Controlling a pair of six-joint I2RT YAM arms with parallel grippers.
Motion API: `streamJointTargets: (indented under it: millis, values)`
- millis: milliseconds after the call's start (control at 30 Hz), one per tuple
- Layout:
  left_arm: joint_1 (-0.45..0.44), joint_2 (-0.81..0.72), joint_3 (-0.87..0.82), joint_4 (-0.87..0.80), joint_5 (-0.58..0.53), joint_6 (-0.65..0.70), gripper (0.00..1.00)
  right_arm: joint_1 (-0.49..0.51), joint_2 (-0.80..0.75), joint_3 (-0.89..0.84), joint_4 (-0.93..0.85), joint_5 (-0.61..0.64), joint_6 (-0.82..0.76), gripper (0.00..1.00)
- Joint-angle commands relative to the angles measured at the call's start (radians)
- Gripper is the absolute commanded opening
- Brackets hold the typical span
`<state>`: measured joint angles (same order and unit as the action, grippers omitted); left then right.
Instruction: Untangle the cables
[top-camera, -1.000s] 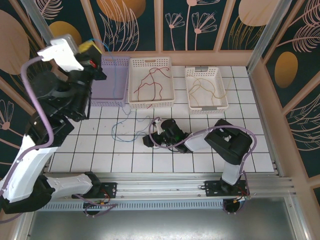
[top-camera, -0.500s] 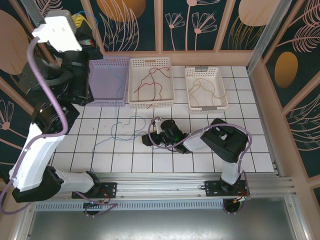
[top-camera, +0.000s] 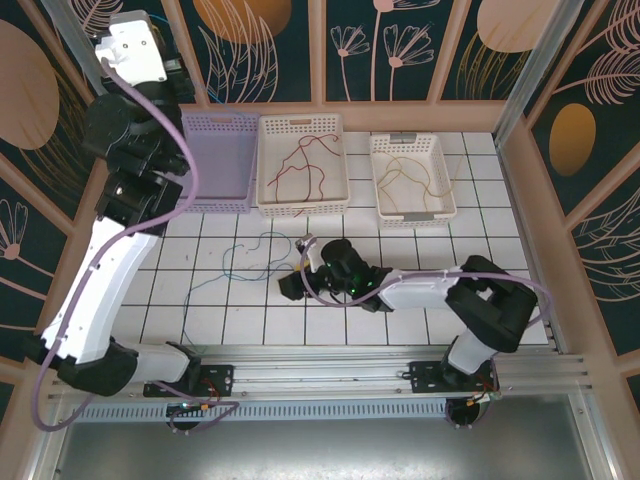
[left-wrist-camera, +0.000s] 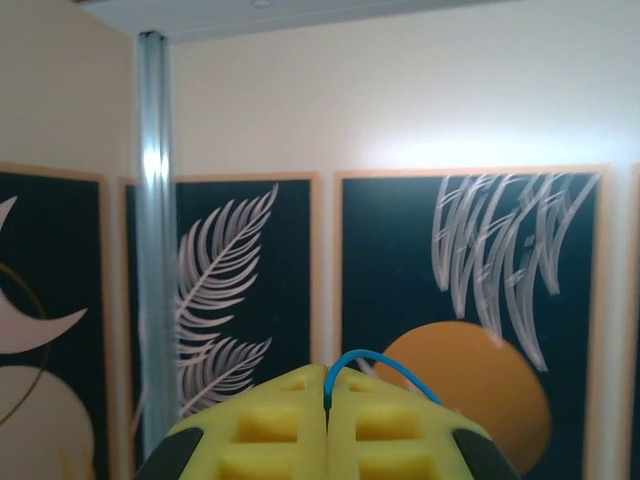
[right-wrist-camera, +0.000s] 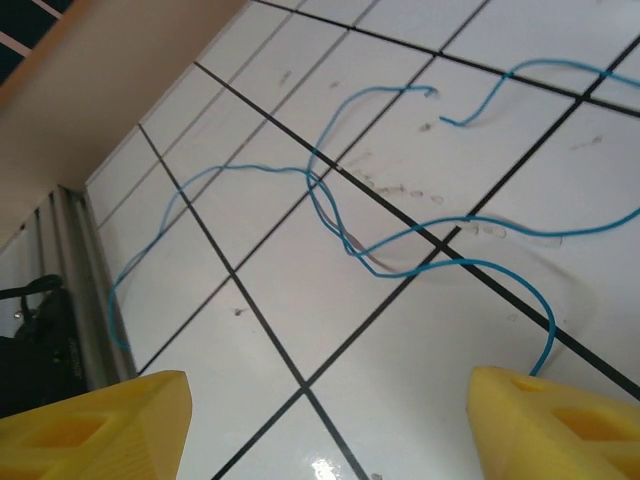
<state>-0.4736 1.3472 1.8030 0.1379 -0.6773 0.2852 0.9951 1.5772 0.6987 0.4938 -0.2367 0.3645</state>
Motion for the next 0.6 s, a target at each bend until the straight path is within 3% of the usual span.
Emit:
streamJointTargets:
  millis: [0, 567]
  values:
    - [0.097, 0.037, -0.026, 0.029, 0.07, -0.137, 0.0, 0.006, -0.092, 0.004, -0.06, -0.019, -0.039, 0.74]
    - [0.318, 0.341, -0.068, 0.033, 0.203, -0.368, 0.0, 0.047, -0.312, -0.045, -0.114, -0.081, -0.065, 0.74]
